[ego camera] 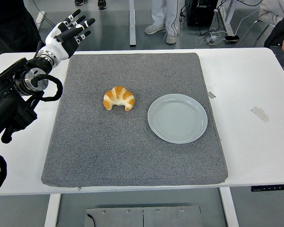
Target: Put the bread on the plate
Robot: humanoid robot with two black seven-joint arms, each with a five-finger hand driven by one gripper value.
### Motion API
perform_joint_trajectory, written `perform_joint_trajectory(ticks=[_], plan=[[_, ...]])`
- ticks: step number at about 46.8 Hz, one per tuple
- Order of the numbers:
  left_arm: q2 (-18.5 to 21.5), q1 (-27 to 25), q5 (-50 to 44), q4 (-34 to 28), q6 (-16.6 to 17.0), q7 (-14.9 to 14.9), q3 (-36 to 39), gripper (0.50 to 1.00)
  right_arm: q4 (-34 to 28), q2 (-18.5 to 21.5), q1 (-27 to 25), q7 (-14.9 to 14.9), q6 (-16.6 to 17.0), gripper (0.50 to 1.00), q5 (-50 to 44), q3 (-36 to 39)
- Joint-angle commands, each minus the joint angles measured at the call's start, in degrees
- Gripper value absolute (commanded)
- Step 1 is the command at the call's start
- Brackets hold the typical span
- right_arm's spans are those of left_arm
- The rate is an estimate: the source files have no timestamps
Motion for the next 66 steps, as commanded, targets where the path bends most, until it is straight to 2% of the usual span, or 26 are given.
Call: perform_joint_trajectory(ticks=[1, 23, 30, 36, 44, 49, 55, 66], plan=[[-0.03, -0.03, 0.0, -0.01, -0.1, -0.08, -0.02, 0.98, 0.0, 0.0, 0.0, 0.0, 0.0, 1.0, 0.07, 0.0], [1.03, -0.21, -0.62, -0.89, -0.01, -0.43, -0.55, 0.98, 0.0, 0.0, 0.0, 0.0, 0.0, 1.0, 0.07, 0.0], [5.24, 0.58, 0.44, -10.28, 1.39, -0.17, 1.47, 0.98, 0.0, 0.0, 0.0, 0.0, 0.0, 1.0, -0.02, 0.0], [11.3, 1.11, 0.62, -19.51, 4.29, 0.18, 10.07, 0.98, 0.0, 0.0, 0.0, 0.0, 0.0, 1.0, -0.02, 0.0], [16.58, -0.56, 1.14, -25.76, 5.09, 0.27, 18.43, 0.98, 0.0, 0.0, 0.0, 0.0, 0.0, 1.0, -0.02, 0.0], [19.66, -2.67, 5.7, -29.1, 5.09, 0.27, 22.91, 0.98, 0.0, 0.0, 0.0, 0.0, 0.0, 1.0, -0.02, 0.0], [21.16, -3.72, 13.52, -33.76, 5.09, 0.27, 24.94, 0.98, 0.0, 0.0, 0.0, 0.0, 0.0, 1.0, -0.02, 0.0], [21.24, -6.89, 27.23, -37.45, 5.18, 0.27, 31.44, 0.98, 0.0, 0.0, 0.0, 0.0, 0.0, 1.0, -0.02, 0.0]])
